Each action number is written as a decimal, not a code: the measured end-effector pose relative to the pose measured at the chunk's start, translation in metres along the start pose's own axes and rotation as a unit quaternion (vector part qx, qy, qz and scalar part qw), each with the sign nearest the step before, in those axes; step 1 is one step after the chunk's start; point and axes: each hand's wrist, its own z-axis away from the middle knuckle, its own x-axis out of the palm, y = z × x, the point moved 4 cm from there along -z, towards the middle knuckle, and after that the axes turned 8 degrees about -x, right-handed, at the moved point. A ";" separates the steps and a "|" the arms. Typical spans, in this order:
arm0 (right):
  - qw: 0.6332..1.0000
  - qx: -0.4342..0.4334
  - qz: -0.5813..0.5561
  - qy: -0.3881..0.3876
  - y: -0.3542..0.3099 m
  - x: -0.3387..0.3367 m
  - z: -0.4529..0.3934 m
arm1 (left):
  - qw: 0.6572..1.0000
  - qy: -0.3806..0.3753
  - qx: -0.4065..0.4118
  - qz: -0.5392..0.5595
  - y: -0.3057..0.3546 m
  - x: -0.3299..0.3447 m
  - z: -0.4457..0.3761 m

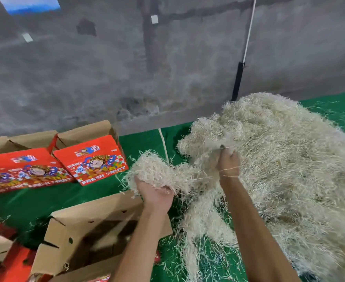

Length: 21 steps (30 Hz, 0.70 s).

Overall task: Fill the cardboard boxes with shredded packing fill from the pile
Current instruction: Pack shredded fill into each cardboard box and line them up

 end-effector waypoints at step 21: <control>0.883 -0.263 0.169 -0.351 -0.011 0.134 0.241 | 0.897 0.154 0.190 -0.369 0.090 -0.089 0.093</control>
